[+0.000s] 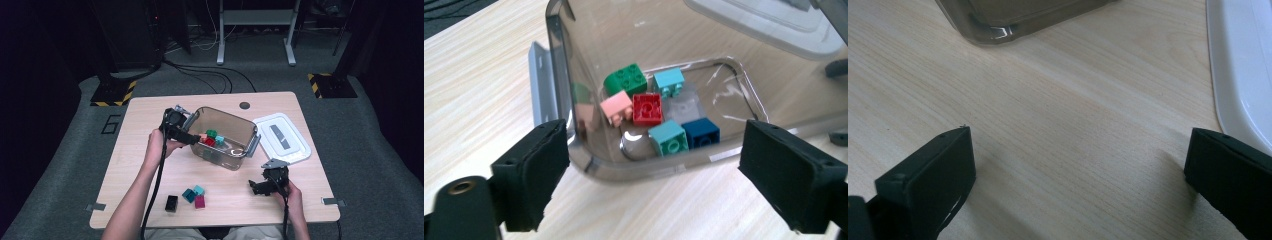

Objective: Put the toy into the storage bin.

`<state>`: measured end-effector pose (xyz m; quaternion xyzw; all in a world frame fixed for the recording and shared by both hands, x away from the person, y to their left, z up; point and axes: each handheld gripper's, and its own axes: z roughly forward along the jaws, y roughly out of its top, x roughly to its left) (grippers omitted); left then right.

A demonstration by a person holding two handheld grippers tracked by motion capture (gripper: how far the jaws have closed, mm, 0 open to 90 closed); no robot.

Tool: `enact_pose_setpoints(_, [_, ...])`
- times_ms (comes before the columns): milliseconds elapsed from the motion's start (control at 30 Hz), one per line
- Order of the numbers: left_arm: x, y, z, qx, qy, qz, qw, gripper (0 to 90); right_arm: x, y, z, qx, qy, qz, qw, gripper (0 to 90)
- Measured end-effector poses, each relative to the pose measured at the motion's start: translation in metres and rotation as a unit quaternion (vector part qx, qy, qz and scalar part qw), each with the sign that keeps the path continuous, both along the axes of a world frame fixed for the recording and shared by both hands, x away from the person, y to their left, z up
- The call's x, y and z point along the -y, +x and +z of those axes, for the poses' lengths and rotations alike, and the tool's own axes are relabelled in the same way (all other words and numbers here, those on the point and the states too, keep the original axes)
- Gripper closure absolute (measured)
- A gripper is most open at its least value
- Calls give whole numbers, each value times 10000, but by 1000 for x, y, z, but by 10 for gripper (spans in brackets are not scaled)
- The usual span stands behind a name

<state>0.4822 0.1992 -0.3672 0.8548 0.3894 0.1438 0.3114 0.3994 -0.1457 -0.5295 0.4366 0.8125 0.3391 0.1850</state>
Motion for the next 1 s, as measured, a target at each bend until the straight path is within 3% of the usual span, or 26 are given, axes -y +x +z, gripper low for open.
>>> enact_pose_setpoints(467, [-35,-43,-20,82,-18,137,9999,82,0,0,0,-1,-2,3,10000,0])
enact_pose_setpoints(1000, [-57,-84,-68,-230,-28,277,9993,70,0,0,0,0,-3,5,10000,0])
